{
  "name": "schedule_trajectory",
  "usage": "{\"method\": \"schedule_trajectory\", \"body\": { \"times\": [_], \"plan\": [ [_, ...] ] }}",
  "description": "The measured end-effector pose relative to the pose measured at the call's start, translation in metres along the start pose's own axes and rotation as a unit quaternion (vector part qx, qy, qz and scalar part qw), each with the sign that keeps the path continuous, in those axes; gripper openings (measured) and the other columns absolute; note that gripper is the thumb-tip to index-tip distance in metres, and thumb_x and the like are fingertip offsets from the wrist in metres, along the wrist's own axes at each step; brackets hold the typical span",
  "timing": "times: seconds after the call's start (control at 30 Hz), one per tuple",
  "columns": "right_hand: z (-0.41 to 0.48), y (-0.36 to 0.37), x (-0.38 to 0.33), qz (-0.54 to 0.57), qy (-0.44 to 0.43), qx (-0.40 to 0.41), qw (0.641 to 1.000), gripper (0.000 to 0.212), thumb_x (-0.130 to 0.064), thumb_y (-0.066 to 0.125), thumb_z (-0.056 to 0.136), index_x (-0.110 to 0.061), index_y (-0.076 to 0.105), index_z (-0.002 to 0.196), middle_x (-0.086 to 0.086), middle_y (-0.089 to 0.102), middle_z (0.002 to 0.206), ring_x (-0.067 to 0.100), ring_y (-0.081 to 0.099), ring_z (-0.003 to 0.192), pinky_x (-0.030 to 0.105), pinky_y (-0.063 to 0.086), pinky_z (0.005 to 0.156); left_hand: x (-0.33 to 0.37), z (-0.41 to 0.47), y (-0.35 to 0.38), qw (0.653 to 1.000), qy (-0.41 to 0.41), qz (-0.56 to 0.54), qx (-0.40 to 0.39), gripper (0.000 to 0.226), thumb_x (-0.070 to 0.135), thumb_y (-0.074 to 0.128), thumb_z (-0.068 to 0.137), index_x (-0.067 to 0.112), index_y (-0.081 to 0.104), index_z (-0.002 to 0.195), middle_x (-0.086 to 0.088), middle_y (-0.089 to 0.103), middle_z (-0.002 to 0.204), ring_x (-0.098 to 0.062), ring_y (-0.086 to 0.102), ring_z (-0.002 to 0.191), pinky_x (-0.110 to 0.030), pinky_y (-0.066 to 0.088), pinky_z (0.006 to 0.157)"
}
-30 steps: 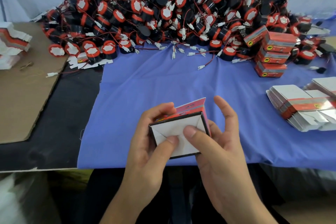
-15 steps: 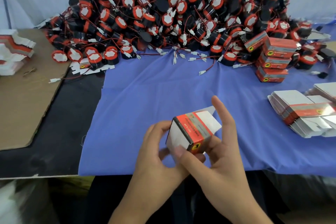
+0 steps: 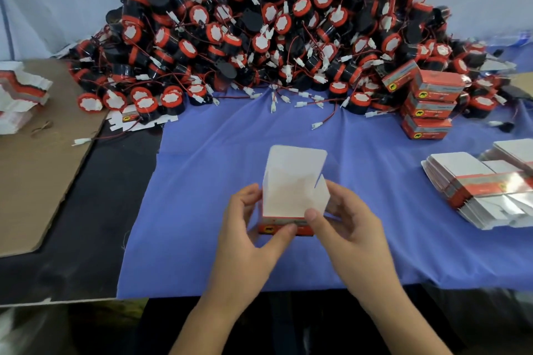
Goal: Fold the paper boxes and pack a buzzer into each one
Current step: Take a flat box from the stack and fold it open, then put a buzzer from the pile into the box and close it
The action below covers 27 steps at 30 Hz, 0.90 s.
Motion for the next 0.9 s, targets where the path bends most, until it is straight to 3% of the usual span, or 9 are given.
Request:
{"method": "schedule_trajectory", "body": {
  "times": [0.07, 0.13, 0.23, 0.3, 0.4, 0.53, 0.6, 0.77, 0.9],
  "plan": [
    [0.005, 0.004, 0.019, -0.066, 0.001, 0.003, 0.998, 0.039, -0.008, 0.074, 0.094, -0.034, 0.067, 0.121, -0.016, 0.074, 0.116, 0.007, 0.070, 0.110, 0.024, 0.057, 0.091, -0.011, 0.005, -0.004, 0.983, 0.015, 0.183, 0.025, 0.055, 0.039, 0.087, 0.079, 0.041, 0.052, 0.122, 0.018, 0.051, 0.143, -0.006, 0.039, 0.145, -0.029, 0.041, 0.113],
    [0.008, 0.008, 0.038, -0.074, 0.037, -0.009, 0.997, 0.035, -0.012, 0.074, 0.094, -0.039, 0.067, 0.115, -0.022, 0.074, 0.112, 0.001, 0.070, 0.107, 0.018, 0.056, 0.086, -0.022, 0.008, -0.007, 0.967, 0.018, 0.250, 0.036, 0.045, 0.042, 0.084, 0.081, 0.035, 0.059, 0.117, 0.018, 0.052, 0.141, -0.006, 0.030, 0.149, -0.033, 0.034, 0.118],
    [0.009, 0.011, 0.053, -0.079, 0.065, -0.024, 0.994, 0.026, -0.016, 0.074, 0.094, -0.035, 0.069, 0.112, -0.022, 0.074, 0.109, -0.002, 0.069, 0.107, 0.013, 0.054, 0.084, -0.031, 0.007, -0.009, 0.968, 0.018, 0.247, 0.049, 0.043, 0.042, 0.083, 0.083, 0.032, 0.064, 0.119, 0.025, 0.060, 0.125, -0.008, 0.045, 0.138, -0.038, 0.044, 0.109],
    [0.008, 0.011, 0.055, -0.077, 0.072, -0.039, 0.994, 0.027, -0.017, 0.074, 0.094, -0.032, 0.068, 0.116, -0.022, 0.074, 0.111, -0.003, 0.068, 0.109, 0.012, 0.053, 0.086, -0.031, 0.006, -0.010, 0.969, 0.012, 0.239, 0.059, 0.043, 0.044, 0.083, 0.080, 0.040, 0.063, 0.118, 0.032, 0.060, 0.120, -0.002, 0.050, 0.131, -0.029, 0.046, 0.106],
    [0.005, 0.012, 0.057, -0.045, 0.092, -0.075, 0.992, 0.033, -0.022, 0.072, 0.094, -0.025, 0.066, 0.126, -0.015, 0.074, 0.119, 0.003, 0.067, 0.116, 0.017, 0.053, 0.093, -0.036, 0.002, -0.015, 0.981, -0.042, 0.186, 0.046, 0.052, 0.047, 0.089, 0.071, 0.052, 0.059, 0.113, 0.042, 0.059, 0.119, 0.013, 0.053, 0.120, -0.010, 0.042, 0.097],
    [0.012, -0.015, 0.063, 0.057, 0.142, -0.008, 0.988, 0.055, -0.051, 0.056, 0.088, -0.015, 0.066, 0.128, -0.004, 0.076, 0.119, 0.009, 0.070, 0.115, 0.024, 0.056, 0.095, -0.046, 0.000, -0.035, 0.988, -0.140, 0.068, 0.006, 0.077, 0.064, 0.092, 0.050, 0.040, 0.063, 0.117, 0.035, 0.068, 0.119, 0.016, 0.059, 0.115, -0.017, 0.046, 0.097],
    [0.026, -0.024, 0.068, 0.128, 0.186, 0.013, 0.974, 0.061, -0.059, 0.047, 0.091, -0.014, 0.068, 0.125, 0.000, 0.076, 0.119, 0.012, 0.071, 0.115, 0.029, 0.057, 0.095, -0.041, 0.007, -0.054, 0.987, -0.161, 0.017, 0.023, 0.066, 0.064, 0.084, 0.059, 0.035, 0.068, 0.117, 0.030, 0.071, 0.117, 0.015, 0.062, 0.113, -0.021, 0.049, 0.100],
    [0.100, 0.011, 0.075, 0.199, 0.250, -0.029, 0.947, 0.047, -0.042, 0.039, 0.108, -0.009, 0.065, 0.129, 0.004, 0.075, 0.121, 0.016, 0.071, 0.115, 0.027, 0.056, 0.091, -0.024, 0.062, -0.084, 0.979, -0.146, -0.100, 0.104, 0.025, 0.028, 0.067, 0.095, 0.024, 0.074, 0.119, 0.009, 0.075, 0.123, -0.008, 0.067, 0.121, -0.036, 0.046, 0.106],
    [0.173, 0.081, 0.073, 0.184, 0.259, -0.094, 0.943, 0.036, -0.026, 0.049, 0.108, -0.007, 0.059, 0.137, 0.007, 0.069, 0.131, 0.013, 0.069, 0.115, 0.024, 0.058, 0.091, -0.025, 0.137, -0.072, 0.964, -0.151, -0.175, 0.135, 0.023, 0.008, 0.061, 0.102, 0.015, 0.071, 0.122, 0.002, 0.076, 0.120, -0.011, 0.071, 0.115, -0.031, 0.052, 0.103]
  ]
}}
Point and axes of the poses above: each hand's wrist, its own z-axis towards the middle knuckle, its own y-axis out of the palm, x = y × z, the point moved 10 cm from there along z, towards the middle knuckle
